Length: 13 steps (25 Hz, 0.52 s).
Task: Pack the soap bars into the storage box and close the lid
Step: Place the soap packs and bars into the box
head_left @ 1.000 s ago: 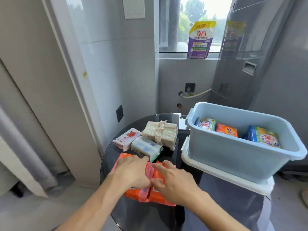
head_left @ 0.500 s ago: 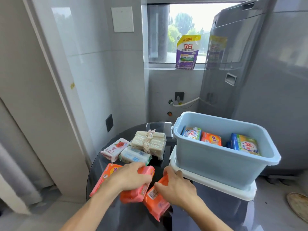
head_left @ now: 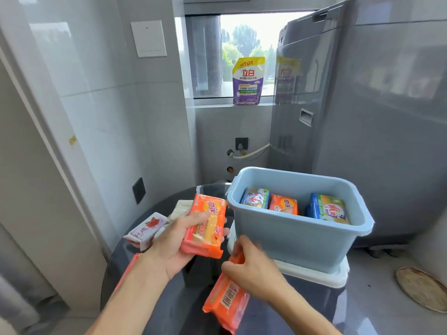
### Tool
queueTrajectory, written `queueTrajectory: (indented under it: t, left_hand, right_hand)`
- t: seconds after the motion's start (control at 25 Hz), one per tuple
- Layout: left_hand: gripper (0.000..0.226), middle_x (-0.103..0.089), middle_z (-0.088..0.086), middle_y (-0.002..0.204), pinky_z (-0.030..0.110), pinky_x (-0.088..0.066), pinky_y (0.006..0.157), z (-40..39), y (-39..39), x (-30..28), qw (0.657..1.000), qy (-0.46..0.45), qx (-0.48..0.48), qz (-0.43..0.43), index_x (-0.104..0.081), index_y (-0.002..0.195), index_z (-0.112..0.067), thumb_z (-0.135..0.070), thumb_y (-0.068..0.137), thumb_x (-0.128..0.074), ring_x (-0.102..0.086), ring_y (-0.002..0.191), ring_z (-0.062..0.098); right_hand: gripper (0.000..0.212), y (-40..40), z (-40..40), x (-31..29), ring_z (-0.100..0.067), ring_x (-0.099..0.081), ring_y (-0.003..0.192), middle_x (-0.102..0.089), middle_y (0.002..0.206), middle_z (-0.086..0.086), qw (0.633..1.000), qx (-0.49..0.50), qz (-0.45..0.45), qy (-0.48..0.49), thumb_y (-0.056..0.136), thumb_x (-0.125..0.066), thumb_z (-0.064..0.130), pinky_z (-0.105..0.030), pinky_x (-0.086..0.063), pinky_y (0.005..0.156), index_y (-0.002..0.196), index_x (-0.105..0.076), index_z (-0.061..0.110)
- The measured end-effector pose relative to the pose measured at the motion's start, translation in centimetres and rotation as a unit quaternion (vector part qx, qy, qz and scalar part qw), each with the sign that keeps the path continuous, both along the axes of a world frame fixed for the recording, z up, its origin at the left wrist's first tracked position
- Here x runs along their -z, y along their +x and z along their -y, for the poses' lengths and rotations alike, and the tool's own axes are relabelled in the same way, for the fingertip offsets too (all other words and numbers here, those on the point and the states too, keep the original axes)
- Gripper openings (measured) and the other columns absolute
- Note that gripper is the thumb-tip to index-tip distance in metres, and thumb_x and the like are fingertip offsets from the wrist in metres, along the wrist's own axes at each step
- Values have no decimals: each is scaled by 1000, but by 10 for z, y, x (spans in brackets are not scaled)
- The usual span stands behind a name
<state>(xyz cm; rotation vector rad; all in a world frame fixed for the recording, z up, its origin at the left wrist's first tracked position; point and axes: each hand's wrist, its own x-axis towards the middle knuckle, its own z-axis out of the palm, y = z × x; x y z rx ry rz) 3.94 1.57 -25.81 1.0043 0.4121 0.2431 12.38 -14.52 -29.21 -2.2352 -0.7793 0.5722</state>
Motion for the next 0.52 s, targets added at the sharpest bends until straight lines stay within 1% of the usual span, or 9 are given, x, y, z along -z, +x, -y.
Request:
queueTrajectory:
  t: [0.12,0.2,0.24,0.28,0.32,0.36,0.4,0.48,0.52]
  left_hand:
    - [45,-68,27,117,46,-60,76,7,17,-24,999,15,-36,15,-63,124,-2,-25,86,-66,-70,98,42]
    - [34,-74,22,105,41,-59,63,17,37,-49,995,81,-54,3,-69,113,-8,-28,86,-69,-74,84,33]
    - [29,-75,19,99,38,-58,58,25,53,-62,989,127,-70,1,-71,106,-10,-27,83,-73,-75,78,30]
    - [28,-76,16,95,34,-58,56,31,71,-72,978,187,-96,-4,-72,99,-12,-28,77,-76,-75,75,27]
    - [31,-77,10,93,30,-56,58,36,91,-81,956,268,-122,-16,-72,97,-14,-31,72,-78,-74,76,24]
    - [35,-75,3,95,25,-53,60,40,111,-88,924,354,-141,-33,-69,101,-17,-34,71,-78,-71,80,21]
    - [41,-71,-1,101,25,-51,65,40,128,-91,887,428,-160,-58,-65,111,-20,-34,74,-76,-67,87,20]
    - [52,-62,2,118,34,-53,83,33,153,-81,846,504,-127,-119,-53,131,-22,-29,83,-69,-62,104,26]
    - [50,-61,6,124,39,-52,90,30,160,-71,818,546,-88,-156,-50,134,-20,-27,86,-65,-61,110,31]
  right_hand:
    - [21,21,26,-40,-14,-64,62,-58,67,10,976,47,-111,182,70,-59,36,-31,-48,46,69,-38,30]
    - [28,27,46,-63,-15,-64,56,-59,65,4,949,26,-171,264,78,-65,24,-32,-47,43,67,-40,29]
    - [26,27,55,-73,-16,-64,56,-60,69,0,940,14,-174,292,77,-68,22,-32,-47,42,69,-43,27]
    - [21,26,63,-83,-16,-66,56,-62,72,0,934,4,-157,321,73,-69,23,-32,-49,43,72,-49,25]
    - [17,26,68,-94,-16,-68,58,-62,74,3,929,-2,-125,349,68,-70,25,-31,-52,45,78,-56,26]
    - [22,30,73,-103,-16,-71,60,-62,74,6,924,2,-87,373,64,-70,25,-31,-56,49,85,-63,29]
    - [28,38,77,-110,-17,-72,64,-63,73,9,919,22,-45,390,63,-69,26,-33,-59,53,91,-68,31]
    - [29,59,83,-114,-21,-73,76,-68,82,6,907,119,41,403,67,-68,26,-41,-63,66,95,-72,34]
    - [26,71,85,-112,-18,-72,83,-67,92,3,894,179,84,403,71,-69,27,-42,-61,74,95,-73,35]
